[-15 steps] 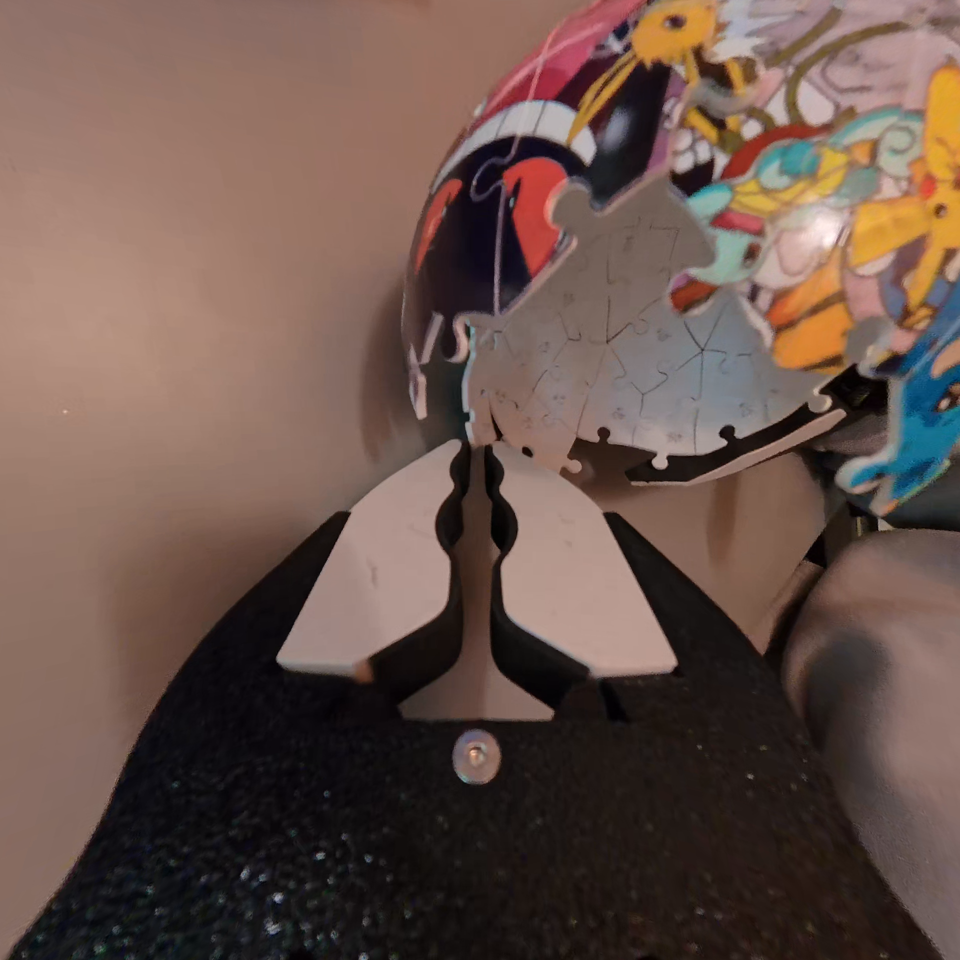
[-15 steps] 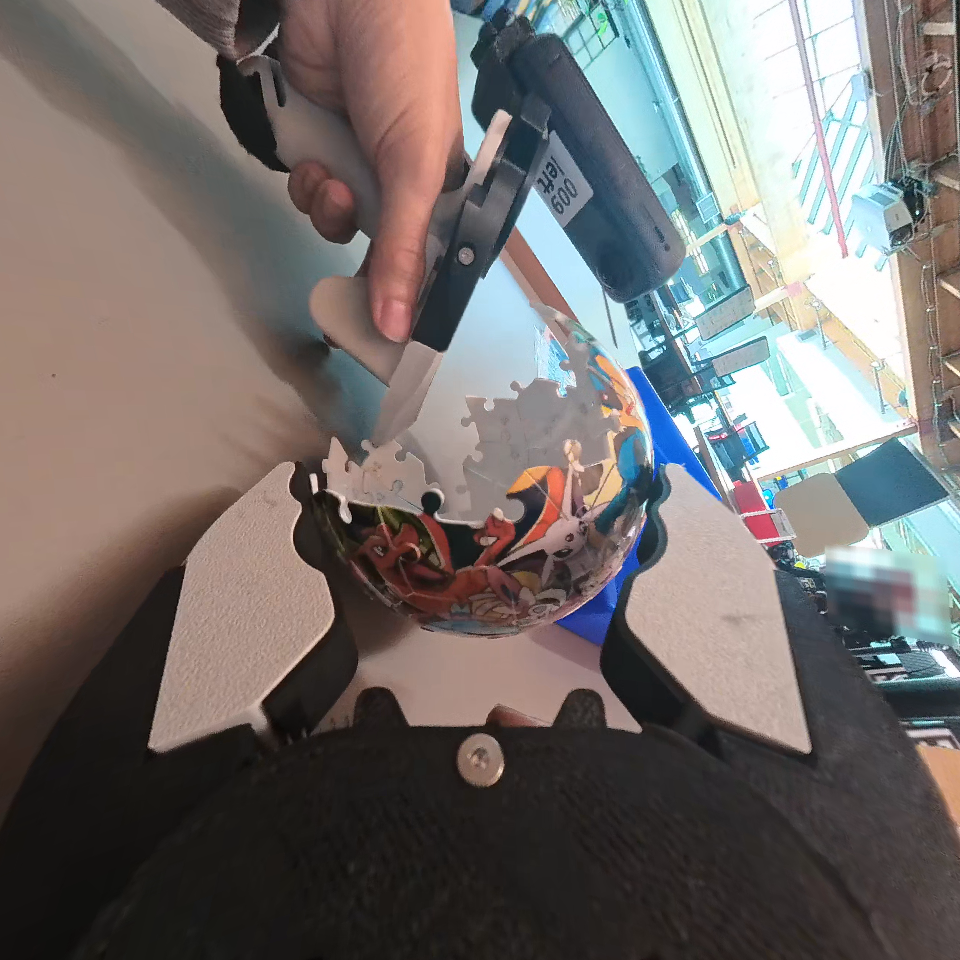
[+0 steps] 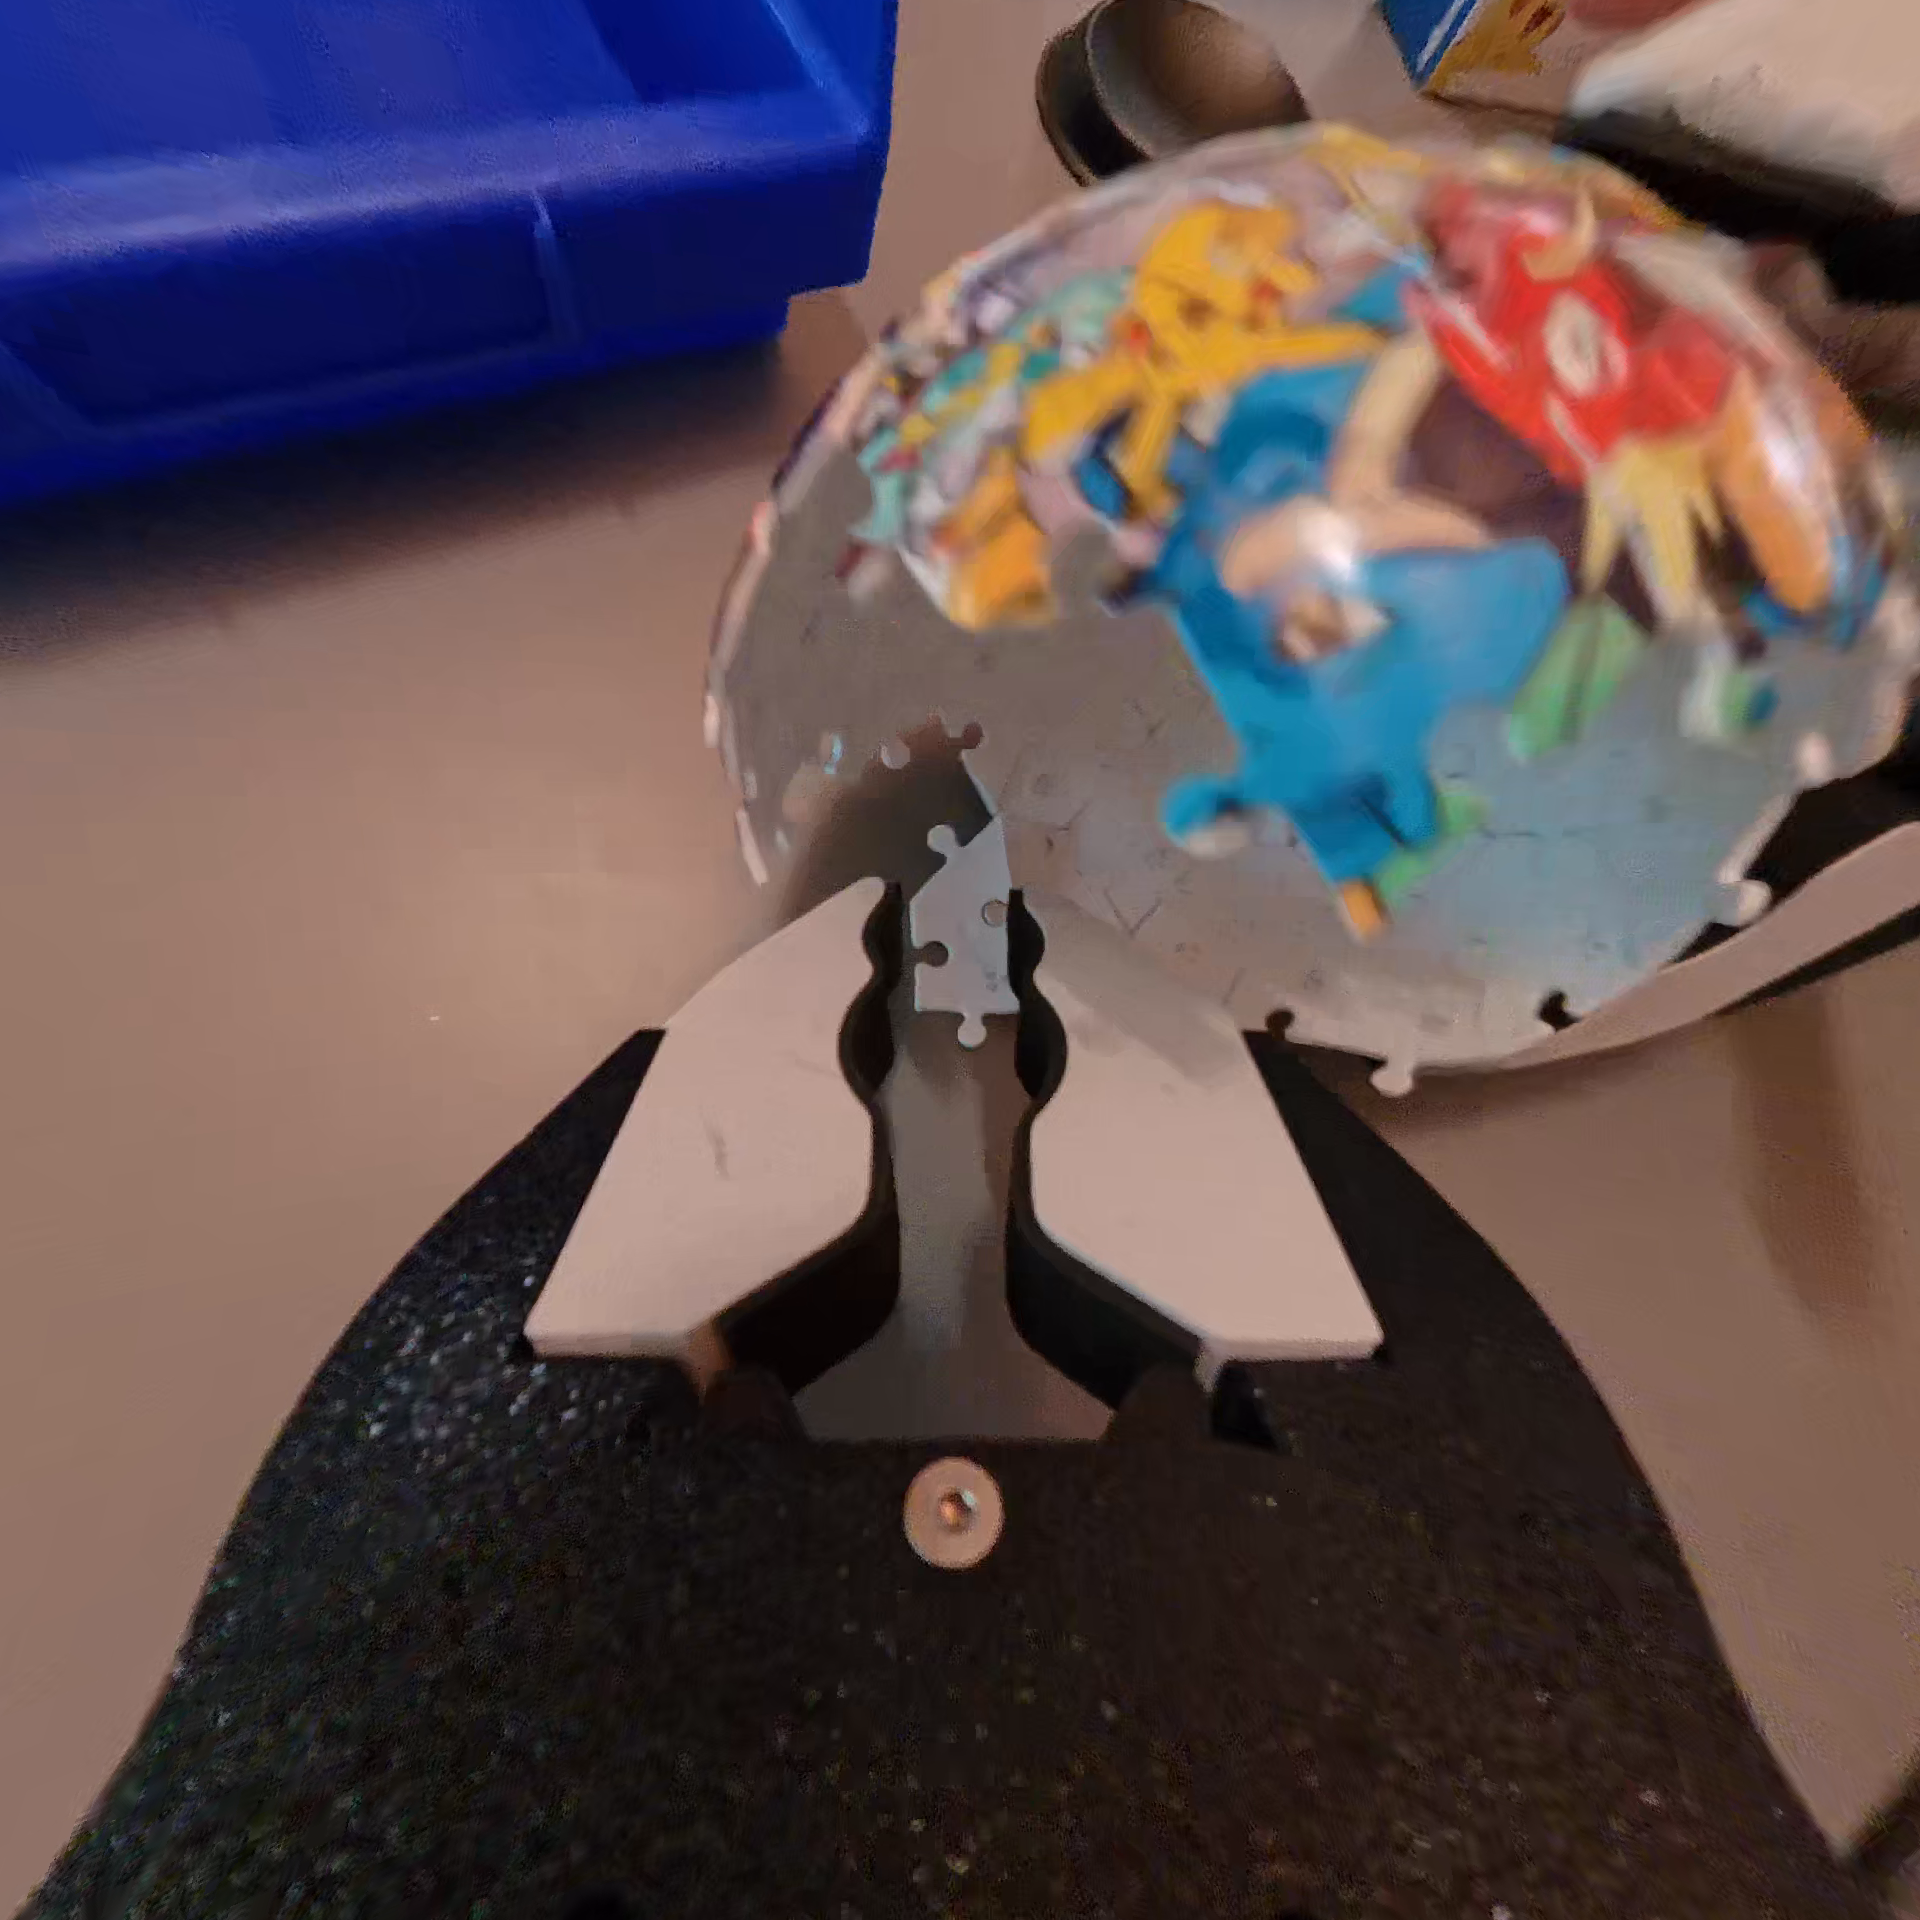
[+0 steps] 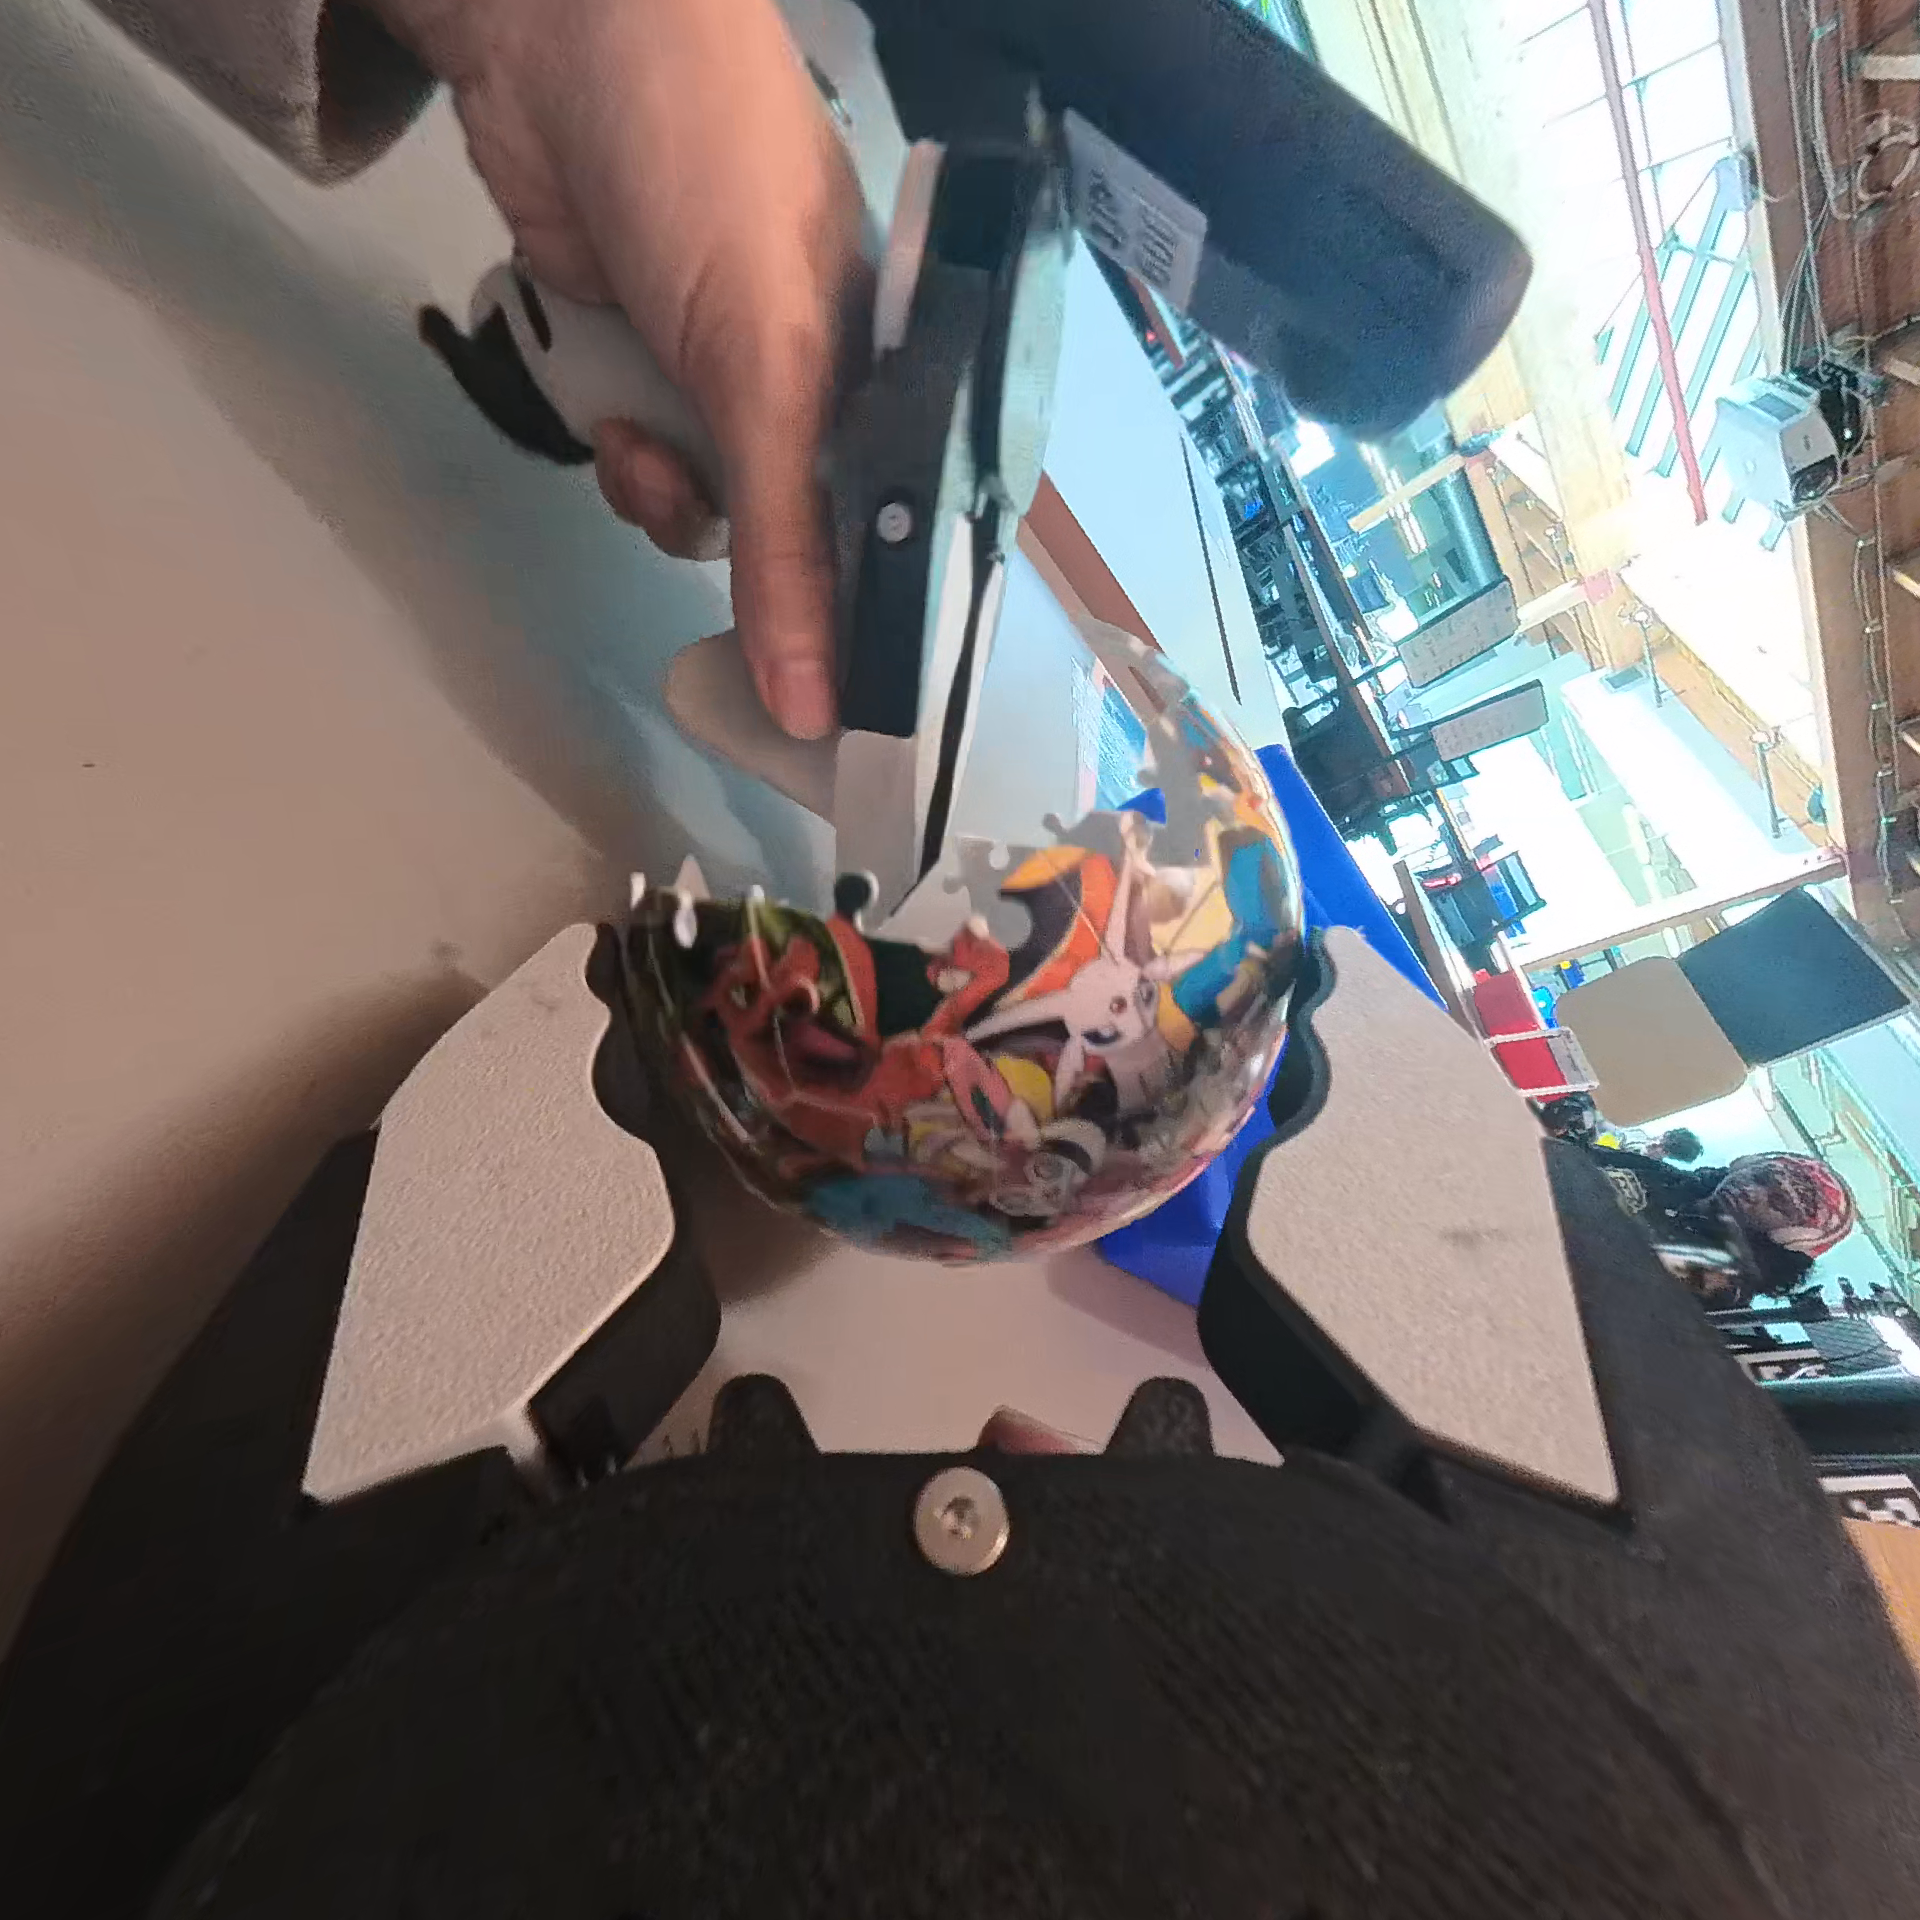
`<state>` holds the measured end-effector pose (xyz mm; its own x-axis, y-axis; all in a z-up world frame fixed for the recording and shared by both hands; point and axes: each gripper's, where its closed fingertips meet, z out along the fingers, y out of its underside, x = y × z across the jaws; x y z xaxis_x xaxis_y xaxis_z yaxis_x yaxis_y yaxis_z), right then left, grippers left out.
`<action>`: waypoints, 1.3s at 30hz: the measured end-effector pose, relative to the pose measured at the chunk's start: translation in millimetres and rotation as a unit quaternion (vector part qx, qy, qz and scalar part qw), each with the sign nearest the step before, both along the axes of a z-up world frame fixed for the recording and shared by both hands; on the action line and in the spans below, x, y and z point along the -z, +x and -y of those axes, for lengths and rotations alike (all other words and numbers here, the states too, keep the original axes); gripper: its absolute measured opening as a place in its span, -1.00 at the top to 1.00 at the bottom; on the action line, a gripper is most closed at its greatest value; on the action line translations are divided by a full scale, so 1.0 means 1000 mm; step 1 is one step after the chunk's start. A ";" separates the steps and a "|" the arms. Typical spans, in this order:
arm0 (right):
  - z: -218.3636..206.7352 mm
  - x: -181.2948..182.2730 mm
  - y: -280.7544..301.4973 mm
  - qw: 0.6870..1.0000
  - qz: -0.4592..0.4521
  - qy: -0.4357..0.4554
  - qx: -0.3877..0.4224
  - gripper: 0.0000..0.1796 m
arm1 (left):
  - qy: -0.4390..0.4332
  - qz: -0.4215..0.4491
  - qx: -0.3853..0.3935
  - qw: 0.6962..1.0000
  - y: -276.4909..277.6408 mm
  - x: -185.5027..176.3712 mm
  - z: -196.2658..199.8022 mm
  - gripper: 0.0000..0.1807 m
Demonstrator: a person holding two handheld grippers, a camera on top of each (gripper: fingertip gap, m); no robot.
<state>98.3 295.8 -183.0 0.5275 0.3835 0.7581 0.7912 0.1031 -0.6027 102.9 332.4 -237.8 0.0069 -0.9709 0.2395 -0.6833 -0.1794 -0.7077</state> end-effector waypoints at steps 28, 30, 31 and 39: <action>-0.010 0.000 0.015 0.998 -0.060 0.005 0.024 -0.32 | -0.015 -0.041 -0.006 0.999 0.019 0.017 -0.014 0.63; -0.010 0.000 0.015 0.998 -0.059 0.004 0.024 -0.32 | -0.007 -0.045 -0.006 0.999 0.019 0.018 -0.014 0.63; -0.010 0.000 0.014 0.998 -0.058 0.003 0.025 -0.32 | -0.003 -0.048 -0.006 0.999 0.019 0.018 -0.014 0.64; -0.012 0.000 0.016 0.998 -0.062 -0.023 0.017 -0.32 | -0.012 -0.075 0.006 0.997 0.017 0.018 -0.010 0.62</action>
<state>114.1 308.1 -183.2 0.6294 0.3974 0.6678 0.7126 0.0474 -0.6999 120.4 342.3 -255.6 0.0322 -0.9652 0.2594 -0.7834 -0.1855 -0.5932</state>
